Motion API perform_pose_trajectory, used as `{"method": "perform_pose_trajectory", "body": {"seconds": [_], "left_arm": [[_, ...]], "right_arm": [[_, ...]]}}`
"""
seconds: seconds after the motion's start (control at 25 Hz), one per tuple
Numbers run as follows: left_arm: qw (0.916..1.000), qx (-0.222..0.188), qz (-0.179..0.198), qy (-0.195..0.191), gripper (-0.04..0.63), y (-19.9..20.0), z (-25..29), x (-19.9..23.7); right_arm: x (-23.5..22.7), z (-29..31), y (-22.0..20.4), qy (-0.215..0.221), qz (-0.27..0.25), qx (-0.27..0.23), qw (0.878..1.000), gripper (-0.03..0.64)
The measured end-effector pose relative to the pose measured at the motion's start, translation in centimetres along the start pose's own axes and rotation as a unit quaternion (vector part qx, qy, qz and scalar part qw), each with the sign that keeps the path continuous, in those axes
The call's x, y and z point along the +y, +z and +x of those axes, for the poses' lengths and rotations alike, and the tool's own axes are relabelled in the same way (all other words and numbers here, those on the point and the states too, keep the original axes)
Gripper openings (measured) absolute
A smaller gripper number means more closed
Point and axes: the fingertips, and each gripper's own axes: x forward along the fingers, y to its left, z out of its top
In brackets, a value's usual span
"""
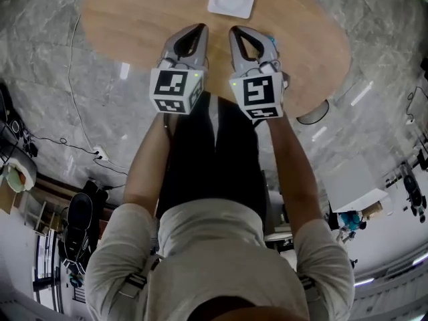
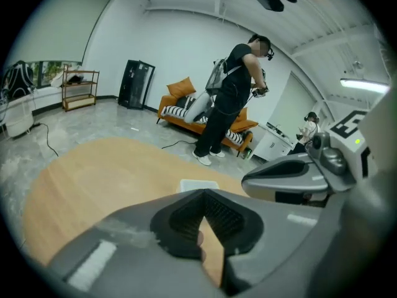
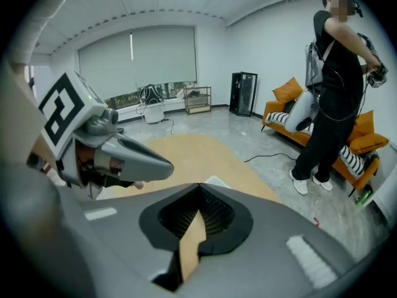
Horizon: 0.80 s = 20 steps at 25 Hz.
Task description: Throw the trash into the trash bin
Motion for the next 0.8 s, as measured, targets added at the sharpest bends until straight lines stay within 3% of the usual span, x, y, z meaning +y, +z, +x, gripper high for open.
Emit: {"method": "perform_pose_trajectory", "body": {"seconds": [0.4, 0.48, 0.56, 0.8], "left_arm": [[0.9979, 0.063, -0.001, 0.008, 0.018, -3.3, 2.0, 4.3], [0.9973, 0.073, 0.002, 0.007, 0.018, -3.9, 2.5, 4.9], [0.9967, 0.081, 0.003, 0.005, 0.018, -4.3, 2.8, 5.4], [0.9963, 0.085, -0.009, 0.002, 0.018, -4.5, 2.7, 6.6]], "right_arm": [[0.6, 6.4, -4.0, 0.027, -0.108, 0.127, 0.986, 0.008], [0.2, 7.2, -4.6, 0.020, -0.139, 0.149, 0.979, 0.012], [0.2, 7.8, -5.2, 0.020, -0.167, 0.169, 0.971, 0.118], [0.0, 9.7, -7.4, 0.026, -0.229, 0.230, 0.945, 0.121]]}}
